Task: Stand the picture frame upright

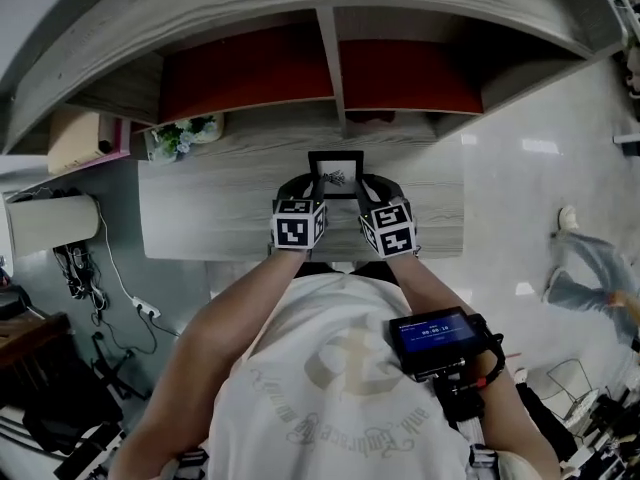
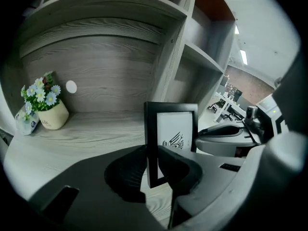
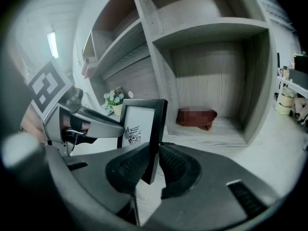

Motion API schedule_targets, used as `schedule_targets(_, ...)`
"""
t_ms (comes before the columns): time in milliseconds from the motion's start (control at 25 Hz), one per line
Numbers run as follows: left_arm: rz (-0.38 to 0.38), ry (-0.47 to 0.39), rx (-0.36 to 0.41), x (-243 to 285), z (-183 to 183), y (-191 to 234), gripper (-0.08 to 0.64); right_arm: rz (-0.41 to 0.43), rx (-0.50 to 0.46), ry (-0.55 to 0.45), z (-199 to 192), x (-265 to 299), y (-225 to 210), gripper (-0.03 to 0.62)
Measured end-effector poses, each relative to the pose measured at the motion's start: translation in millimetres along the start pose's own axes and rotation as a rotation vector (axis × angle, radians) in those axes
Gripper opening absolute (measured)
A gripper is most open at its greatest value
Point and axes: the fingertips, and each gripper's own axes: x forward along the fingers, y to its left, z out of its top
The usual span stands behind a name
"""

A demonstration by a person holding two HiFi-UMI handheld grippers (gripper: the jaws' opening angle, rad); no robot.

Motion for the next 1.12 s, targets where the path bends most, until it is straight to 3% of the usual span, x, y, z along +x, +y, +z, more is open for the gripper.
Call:
schedule_targets(480, -0.003, -0.026, 0.099, 23, 28, -1, 0.072, -0.045, -0.003, -0.027, 15, 13, -24, 0.066)
schedule_targets(1120, 0.006, -0.033, 0.085, 49, 48, 6, 0.071, -0.054, -0.032, -0.032, 33, 35, -49, 0.060)
